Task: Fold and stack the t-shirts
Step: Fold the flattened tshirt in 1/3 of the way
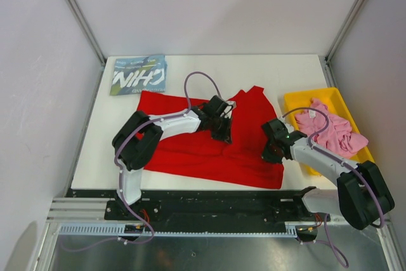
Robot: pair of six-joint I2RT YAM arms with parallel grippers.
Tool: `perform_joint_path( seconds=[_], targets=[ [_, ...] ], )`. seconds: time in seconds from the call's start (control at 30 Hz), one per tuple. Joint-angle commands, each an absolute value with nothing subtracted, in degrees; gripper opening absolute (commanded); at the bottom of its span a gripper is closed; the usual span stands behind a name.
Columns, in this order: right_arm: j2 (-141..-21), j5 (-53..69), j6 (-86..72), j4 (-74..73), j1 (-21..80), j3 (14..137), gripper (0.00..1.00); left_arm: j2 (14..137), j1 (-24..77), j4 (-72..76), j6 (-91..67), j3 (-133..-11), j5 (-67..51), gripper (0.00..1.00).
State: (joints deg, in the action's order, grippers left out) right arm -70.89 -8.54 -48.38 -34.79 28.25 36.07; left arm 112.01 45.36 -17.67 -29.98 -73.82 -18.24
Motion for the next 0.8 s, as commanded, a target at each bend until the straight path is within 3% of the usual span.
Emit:
perform_joint_path(
  seconds=[0.0, 0.17, 0.77],
  targets=[
    [-70.5, -9.5, -48.4, -33.6, 28.1, 36.8, 0.07, 111.0, 45.5, -16.4, -30.1, -73.6, -18.5, 0.00],
    [-70.0, -11.5, -46.9, -35.1, 28.2, 39.9, 0.02, 109.8, 45.5, -16.4, -30.4, -72.9, -16.2, 0.00],
    [-81.4, -17.2, -35.5, -25.0, 28.7, 54.1, 0.02, 102.1, 44.8, -14.2, -35.5, -66.9, -1.2, 0.00]
  ],
)
